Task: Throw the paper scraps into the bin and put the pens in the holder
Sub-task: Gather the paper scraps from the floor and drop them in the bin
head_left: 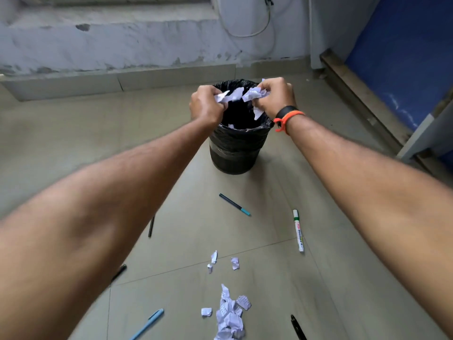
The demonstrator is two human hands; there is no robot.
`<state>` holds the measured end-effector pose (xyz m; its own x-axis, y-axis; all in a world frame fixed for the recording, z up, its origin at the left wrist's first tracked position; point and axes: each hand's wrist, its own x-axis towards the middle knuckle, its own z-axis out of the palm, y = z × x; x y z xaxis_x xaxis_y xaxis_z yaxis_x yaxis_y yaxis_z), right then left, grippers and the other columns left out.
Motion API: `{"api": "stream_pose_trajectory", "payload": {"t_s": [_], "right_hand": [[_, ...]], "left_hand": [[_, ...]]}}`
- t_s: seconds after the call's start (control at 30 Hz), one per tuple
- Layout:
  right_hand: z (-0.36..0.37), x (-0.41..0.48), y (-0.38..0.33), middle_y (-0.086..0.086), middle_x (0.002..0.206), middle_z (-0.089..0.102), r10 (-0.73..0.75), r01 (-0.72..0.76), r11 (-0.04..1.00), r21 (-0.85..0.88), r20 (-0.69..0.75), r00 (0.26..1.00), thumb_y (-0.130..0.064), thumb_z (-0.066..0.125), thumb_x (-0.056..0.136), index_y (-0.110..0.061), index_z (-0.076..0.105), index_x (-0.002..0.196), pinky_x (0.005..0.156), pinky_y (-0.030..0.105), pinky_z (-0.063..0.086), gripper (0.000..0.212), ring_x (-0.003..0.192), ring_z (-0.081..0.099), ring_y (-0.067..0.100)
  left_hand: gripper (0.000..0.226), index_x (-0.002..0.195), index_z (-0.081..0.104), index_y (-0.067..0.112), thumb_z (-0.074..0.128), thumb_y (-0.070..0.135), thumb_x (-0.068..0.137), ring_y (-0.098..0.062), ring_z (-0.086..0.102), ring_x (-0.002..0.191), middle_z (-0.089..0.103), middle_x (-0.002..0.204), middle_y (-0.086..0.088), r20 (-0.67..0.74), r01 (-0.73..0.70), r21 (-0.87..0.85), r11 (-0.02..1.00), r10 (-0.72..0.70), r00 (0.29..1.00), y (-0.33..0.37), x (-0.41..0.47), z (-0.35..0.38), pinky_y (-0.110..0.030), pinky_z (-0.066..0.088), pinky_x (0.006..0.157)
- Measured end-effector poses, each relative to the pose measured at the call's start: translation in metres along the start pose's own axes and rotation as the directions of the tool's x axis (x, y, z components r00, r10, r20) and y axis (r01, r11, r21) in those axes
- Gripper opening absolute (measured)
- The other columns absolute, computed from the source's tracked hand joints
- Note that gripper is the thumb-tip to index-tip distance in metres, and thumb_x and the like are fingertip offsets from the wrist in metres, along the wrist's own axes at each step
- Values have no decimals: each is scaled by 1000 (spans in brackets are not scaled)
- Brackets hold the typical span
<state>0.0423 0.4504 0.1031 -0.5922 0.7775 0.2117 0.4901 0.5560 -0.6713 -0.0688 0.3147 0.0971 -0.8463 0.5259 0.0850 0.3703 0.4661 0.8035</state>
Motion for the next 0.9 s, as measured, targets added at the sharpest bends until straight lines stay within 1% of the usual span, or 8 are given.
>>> {"api": "stream_pose_trajectory", "payload": {"t_s": [0.07, 0.17, 0.23, 0.37, 0.53, 0.6, 0.73, 0.9], "right_hand": [[11, 6, 1, 7, 88, 73, 65, -65, 998, 12, 10, 998, -17, 68, 71, -16, 75, 87, 79, 31, 55, 17, 98, 69, 21], [27, 7, 6, 8, 117, 70, 127, -129, 991, 18, 98, 987, -10, 78, 69, -16, 70, 118, 92, 34, 55, 50, 109, 66, 21], [33, 3, 11, 4, 114, 69, 178, -182, 983, 29, 106, 978, -6, 78, 71, -20, 67, 124, 86, 37, 59, 56, 101, 68, 21], [31, -21, 17, 8, 99, 71, 231, -240, 960, 147, 80, 970, 5, 63, 78, -19, 74, 103, 57, 32, 62, 36, 68, 71, 19], [33, -100, 29, 3, 66, 70, 158, -178, 931, 319, 88, 983, -2, 65, 74, -17, 74, 80, 57, 29, 60, 19, 55, 68, 16], [48, -149, 37, 4, 66, 70, 153, -202, 926, 318, 171, 973, -1, 66, 73, -15, 74, 81, 56, 30, 59, 17, 52, 65, 17], [80, -252, 53, 3, 71, 70, 214, -330, 903, 276, 377, 901, 2, 69, 76, -11, 75, 84, 57, 32, 58, 17, 53, 63, 14], [86, -351, 73, -3, 69, 71, 313, -403, 910, 101, 470, 825, -5, 69, 78, -14, 77, 83, 67, 33, 60, 13, 58, 70, 19]], "left_hand": [[37, 116, 65, 14, 70, 14, 79, -23, 63, 109, 68, 116, -7, 45, 29, -14, 999, -28, 999, 2, 4, 10, -27, 49, 92], [49, 127, 57, 10, 67, 9, 80, -24, 59, 118, 64, 126, -10, 137, -10, -13, 1000, 12, 991, -3, 0, 16, -29, 47, 99], [56, 134, 53, 11, 67, 7, 80, -21, 60, 117, 61, 131, -8, 173, -43, -38, 998, 49, 984, -15, -5, 15, -29, 47, 101], [42, 122, 64, 14, 69, 7, 81, -11, 66, 92, 68, 116, -2, 146, -92, -94, 991, 105, 984, -42, -31, 7, -21, 52, 89], [30, 109, 69, 17, 71, 7, 81, -10, 71, 87, 71, 98, 2, 180, -64, -200, 978, 101, 978, -76, -96, 5, -26, 58, 81], [29, 108, 69, 17, 71, 8, 81, -11, 70, 84, 71, 97, 3, 228, -35, -165, 986, 72, 971, -94, -133, 12, -23, 57, 79], [28, 101, 70, 19, 64, 1, 80, -12, 70, 82, 73, 95, 5, 360, -17, -62, 998, 38, 932, -138, -207, 24, -31, 58, 81], [37, 96, 73, 23, 53, -4, 79, -12, 69, 82, 75, 94, 6, 441, 14, 81, 997, -48, 896, -183, -282, 15, -29, 55, 79]]}}
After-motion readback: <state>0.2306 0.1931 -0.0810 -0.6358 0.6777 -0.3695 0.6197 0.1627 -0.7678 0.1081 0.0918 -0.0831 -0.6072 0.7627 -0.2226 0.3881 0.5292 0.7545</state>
